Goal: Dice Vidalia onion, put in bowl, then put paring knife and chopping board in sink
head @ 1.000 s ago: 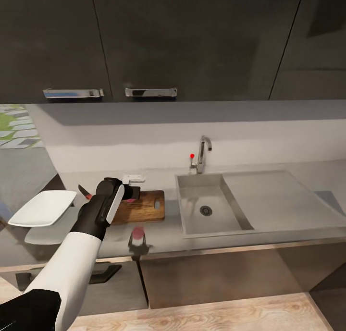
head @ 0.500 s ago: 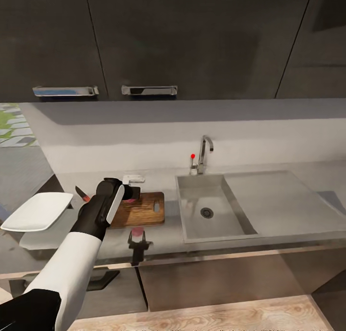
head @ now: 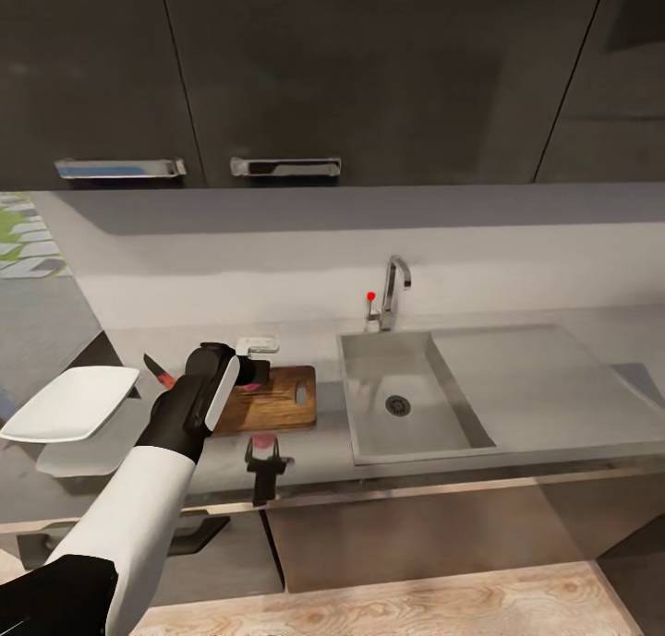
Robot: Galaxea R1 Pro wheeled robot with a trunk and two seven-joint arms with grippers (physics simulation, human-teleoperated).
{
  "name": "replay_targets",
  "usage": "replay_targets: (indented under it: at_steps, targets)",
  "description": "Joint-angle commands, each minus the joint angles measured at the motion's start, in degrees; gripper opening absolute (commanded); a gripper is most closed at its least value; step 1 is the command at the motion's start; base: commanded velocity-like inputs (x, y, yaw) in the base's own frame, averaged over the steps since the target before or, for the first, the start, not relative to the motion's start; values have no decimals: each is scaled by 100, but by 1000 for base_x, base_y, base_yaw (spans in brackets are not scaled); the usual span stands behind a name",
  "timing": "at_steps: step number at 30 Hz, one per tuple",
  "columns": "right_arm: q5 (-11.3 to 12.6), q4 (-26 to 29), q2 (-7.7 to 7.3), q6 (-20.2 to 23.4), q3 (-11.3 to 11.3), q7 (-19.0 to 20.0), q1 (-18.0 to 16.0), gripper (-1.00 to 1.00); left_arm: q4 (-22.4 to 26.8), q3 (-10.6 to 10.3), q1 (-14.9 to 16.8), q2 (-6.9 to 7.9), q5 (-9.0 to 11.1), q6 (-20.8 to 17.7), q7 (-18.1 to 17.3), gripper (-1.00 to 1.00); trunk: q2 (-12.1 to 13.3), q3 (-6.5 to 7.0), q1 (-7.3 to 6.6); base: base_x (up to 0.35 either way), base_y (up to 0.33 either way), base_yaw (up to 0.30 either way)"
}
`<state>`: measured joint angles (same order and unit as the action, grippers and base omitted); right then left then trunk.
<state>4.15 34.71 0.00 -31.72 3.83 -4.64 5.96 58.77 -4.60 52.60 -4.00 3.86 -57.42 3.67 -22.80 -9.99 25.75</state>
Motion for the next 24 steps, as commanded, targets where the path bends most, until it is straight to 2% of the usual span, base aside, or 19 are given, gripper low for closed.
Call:
replay_targets:
  at_steps: [1, 9, 14, 24]
  targets:
    - [42, 9, 0, -9, -5, 7, 2, 100, 3, -6, 5, 2, 29, -21, 28, -100, -12, -17, 3, 0, 0, 0]
    - [42, 9, 0, -9, -5, 7, 2, 100, -27, -6, 7, 4, 27, -19, 28, -100, -12, -63, 3, 111, 63, 0]
    - [42, 9, 60, -13, -6, 13, 1, 100, -201, -6, 8, 5, 27, -9, 28, -100, -12, -68, 3, 15, 10, 0]
    - [27, 9, 75, -38, -13, 16, 2, 100, -278, -6, 7, -1, 27, -7, 28, -100, -12, -68, 3, 1, 1, 0]
